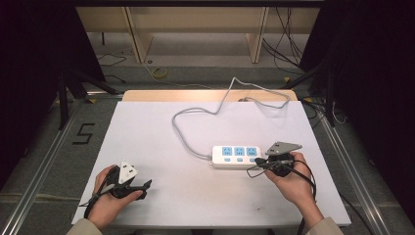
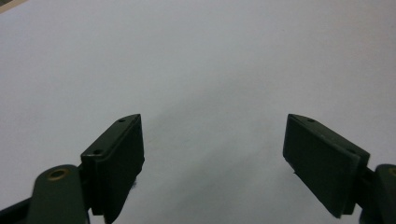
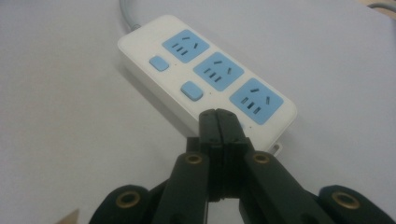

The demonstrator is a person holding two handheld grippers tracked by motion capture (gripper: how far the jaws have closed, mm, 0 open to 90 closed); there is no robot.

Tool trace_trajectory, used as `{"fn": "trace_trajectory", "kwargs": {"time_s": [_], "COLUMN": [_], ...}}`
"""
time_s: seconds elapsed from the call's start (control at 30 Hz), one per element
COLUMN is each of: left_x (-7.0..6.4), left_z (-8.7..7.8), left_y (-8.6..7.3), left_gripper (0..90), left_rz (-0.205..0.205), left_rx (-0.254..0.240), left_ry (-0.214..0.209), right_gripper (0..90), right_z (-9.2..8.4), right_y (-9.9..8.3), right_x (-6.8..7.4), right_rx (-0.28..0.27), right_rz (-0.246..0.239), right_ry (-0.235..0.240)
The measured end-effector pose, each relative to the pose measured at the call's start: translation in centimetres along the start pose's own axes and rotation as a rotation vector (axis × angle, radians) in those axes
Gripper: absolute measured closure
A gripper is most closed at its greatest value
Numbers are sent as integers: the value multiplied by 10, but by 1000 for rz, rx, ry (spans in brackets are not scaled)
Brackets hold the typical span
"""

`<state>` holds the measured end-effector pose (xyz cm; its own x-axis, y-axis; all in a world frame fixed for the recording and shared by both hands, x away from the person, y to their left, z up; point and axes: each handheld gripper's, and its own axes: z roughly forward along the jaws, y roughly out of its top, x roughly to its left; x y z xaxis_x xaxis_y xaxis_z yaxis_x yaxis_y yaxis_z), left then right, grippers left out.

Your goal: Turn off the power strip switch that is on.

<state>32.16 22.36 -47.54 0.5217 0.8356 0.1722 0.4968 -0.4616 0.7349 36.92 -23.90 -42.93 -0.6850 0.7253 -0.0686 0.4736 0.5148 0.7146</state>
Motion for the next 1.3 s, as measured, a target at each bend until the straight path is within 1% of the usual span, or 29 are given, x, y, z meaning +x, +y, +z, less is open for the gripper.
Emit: {"fn": "trace_trajectory", "kwargs": {"time_s": [1.3], "left_x": [-1], "left_z": [0], "left_y": [0], "left_gripper": [201], "left_rz": [5], "left_rx": [5], "left_ry": [0], "right_gripper": [900], "right_z": [9], "right_y": [16], "right_x": [3], "right_rx": [21], "right_rz": [-19], "right_ry": [22]}}
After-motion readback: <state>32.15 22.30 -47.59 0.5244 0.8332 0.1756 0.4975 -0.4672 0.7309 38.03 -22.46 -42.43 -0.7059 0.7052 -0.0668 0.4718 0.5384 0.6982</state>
